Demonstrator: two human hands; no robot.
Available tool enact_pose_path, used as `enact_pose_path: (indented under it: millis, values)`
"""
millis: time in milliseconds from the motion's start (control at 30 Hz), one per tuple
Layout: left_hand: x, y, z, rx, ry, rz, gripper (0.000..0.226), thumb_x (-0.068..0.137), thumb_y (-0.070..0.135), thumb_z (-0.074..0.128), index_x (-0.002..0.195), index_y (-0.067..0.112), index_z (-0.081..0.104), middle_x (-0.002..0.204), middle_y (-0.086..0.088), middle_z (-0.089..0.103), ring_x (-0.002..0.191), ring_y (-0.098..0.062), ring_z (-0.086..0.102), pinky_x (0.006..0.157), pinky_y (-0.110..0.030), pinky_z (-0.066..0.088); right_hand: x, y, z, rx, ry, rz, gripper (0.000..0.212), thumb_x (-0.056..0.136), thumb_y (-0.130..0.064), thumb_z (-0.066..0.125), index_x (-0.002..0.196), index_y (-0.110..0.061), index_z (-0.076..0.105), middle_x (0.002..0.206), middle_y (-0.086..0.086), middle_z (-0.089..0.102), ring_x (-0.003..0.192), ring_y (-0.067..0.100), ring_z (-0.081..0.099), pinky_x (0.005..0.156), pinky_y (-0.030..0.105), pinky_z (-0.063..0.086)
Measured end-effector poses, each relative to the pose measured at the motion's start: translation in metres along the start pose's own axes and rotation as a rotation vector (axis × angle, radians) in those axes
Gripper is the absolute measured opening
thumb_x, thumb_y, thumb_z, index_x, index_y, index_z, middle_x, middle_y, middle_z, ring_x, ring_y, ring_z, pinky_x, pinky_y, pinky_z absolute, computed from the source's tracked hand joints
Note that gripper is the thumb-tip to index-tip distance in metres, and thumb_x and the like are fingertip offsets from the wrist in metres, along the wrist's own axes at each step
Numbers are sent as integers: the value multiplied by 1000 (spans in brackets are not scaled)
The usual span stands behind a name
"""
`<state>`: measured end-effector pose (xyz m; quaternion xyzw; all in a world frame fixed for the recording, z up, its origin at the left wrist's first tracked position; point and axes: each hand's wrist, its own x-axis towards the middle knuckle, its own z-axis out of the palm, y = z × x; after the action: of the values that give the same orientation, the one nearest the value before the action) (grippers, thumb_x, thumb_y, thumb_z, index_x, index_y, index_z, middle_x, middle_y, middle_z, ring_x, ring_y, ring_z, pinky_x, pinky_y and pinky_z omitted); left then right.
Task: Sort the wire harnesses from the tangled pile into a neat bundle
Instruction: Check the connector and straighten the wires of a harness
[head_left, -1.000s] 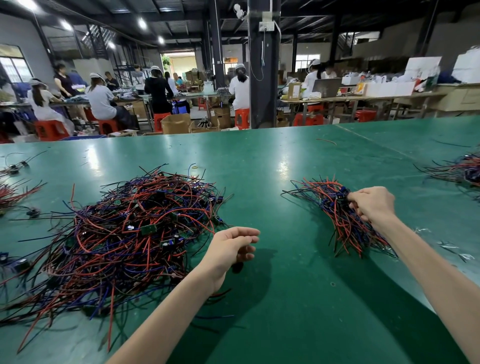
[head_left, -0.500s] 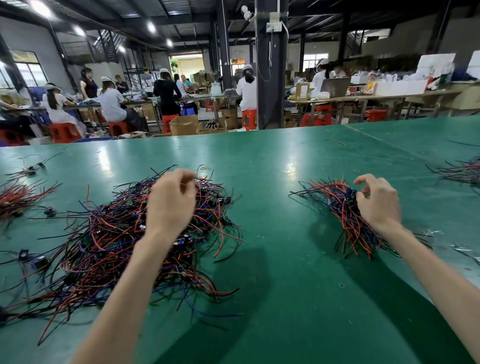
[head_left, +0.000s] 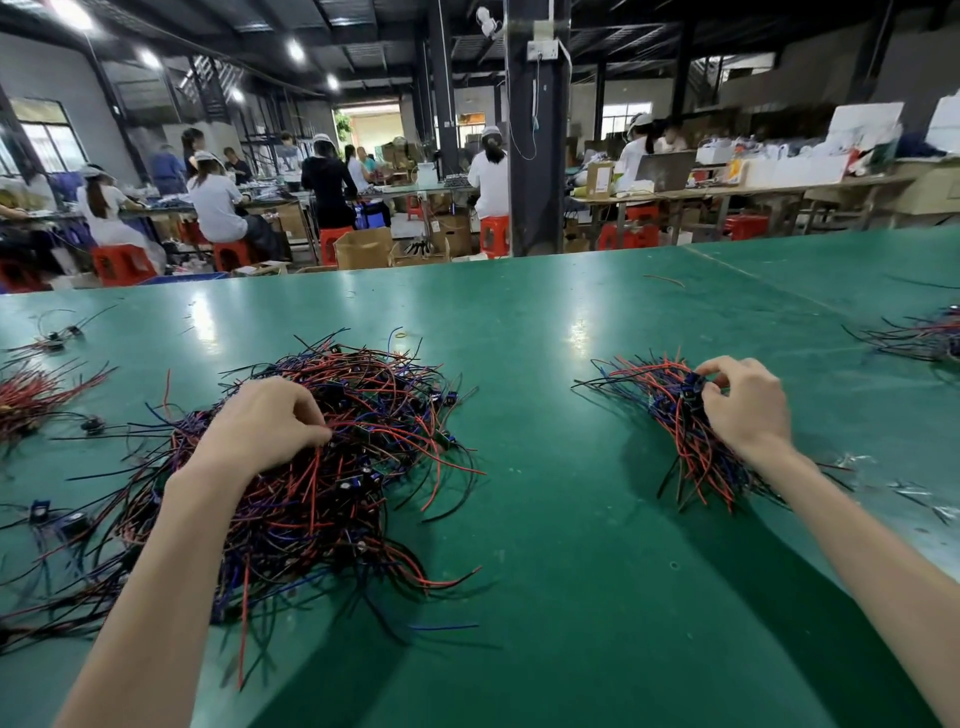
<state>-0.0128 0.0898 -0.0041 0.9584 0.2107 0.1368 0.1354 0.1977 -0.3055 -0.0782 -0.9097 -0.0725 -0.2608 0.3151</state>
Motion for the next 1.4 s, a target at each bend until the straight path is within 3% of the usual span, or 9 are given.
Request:
enact_pose_path:
  millis: [167, 300, 367, 500, 600, 767, 1033, 1167, 1400]
  values:
    - [5, 12, -20, -286, 170, 69, 11, 78, 21, 76, 74, 19, 66, 74, 3, 67, 71, -11, 61, 63, -22, 44, -2, -5, 0, -17, -11, 32, 24, 88, -4, 53, 107, -12, 66, 104, 18, 59, 85, 32, 56, 78, 37, 50]
    - [9, 33, -32, -679, 213, 82, 9, 85, 15, 68, 80, 15, 60, 86, -9, 66, 83, -31, 65, 81, -41, 54, -7, -10, 1, -106, 52, 19, 28, 85, -3, 56, 113, -6, 63, 107, 22, 56, 97, 36, 51, 84, 43, 45]
    - [6, 50, -34, -928, 209, 113, 5, 87, 13, 63, 84, 12, 58, 89, -13, 65, 78, -27, 67, 78, -38, 57, -11, -15, 1, -162, 180, -46, 32, 81, 0, 58, 112, -3, 63, 107, 23, 55, 101, 37, 47, 86, 48, 41]
    - [-2, 86, -26, -1416, 62, 115, 6, 90, 13, 57, 90, 7, 58, 87, -9, 64, 71, -16, 67, 64, -25, 57, -18, -36, 1, -92, 372, -265, 28, 74, 8, 60, 99, -2, 67, 96, 20, 59, 93, 34, 51, 80, 39, 34]
    - [-10, 108, -2, -1647, -159, -32, 16, 88, 15, 56, 96, 2, 59, 86, -10, 67, 66, -13, 67, 59, -19, 55, -35, -62, 3, 90, 332, -428, 16, 77, 5, 61, 86, -6, 69, 83, 11, 64, 81, 28, 55, 74, 34, 32]
    - [-31, 137, 65, -1660, -368, -228, 15, 92, 10, 54, 88, -2, 61, 71, -11, 65, 49, -9, 62, 48, -15, 51, -72, -96, 5, 325, 102, -542, 12, 79, -9, 58, 76, -11, 69, 71, 0, 67, 67, 19, 57, 71, 33, 35]
    - [-44, 135, 101, -1702, -419, -357, 13, 96, 6, 48, 89, -1, 56, 59, -5, 67, 45, -7, 60, 47, -14, 51, -106, -116, 8, 304, -105, -699, 14, 84, -17, 59, 72, -10, 63, 64, 0, 61, 58, 21, 53, 61, 34, 43]
    - [-45, 131, 100, -1707, -417, -428, 15, 95, 4, 49, 85, 0, 59, 62, -6, 69, 48, -7, 63, 41, -10, 44, -112, -113, 19, 275, -236, -584, 25, 92, -21, 56, 72, -10, 65, 69, 12, 66, 62, 31, 57, 57, 32, 41]
    - [-53, 133, 106, -1708, -540, -386, 19, 97, 9, 47, 88, 2, 63, 72, -3, 69, 60, -9, 67, 44, -9, 44, -106, -110, 24, 427, -328, -386, 19, 94, -23, 57, 88, -11, 71, 85, 4, 71, 80, 23, 62, 76, 40, 49]
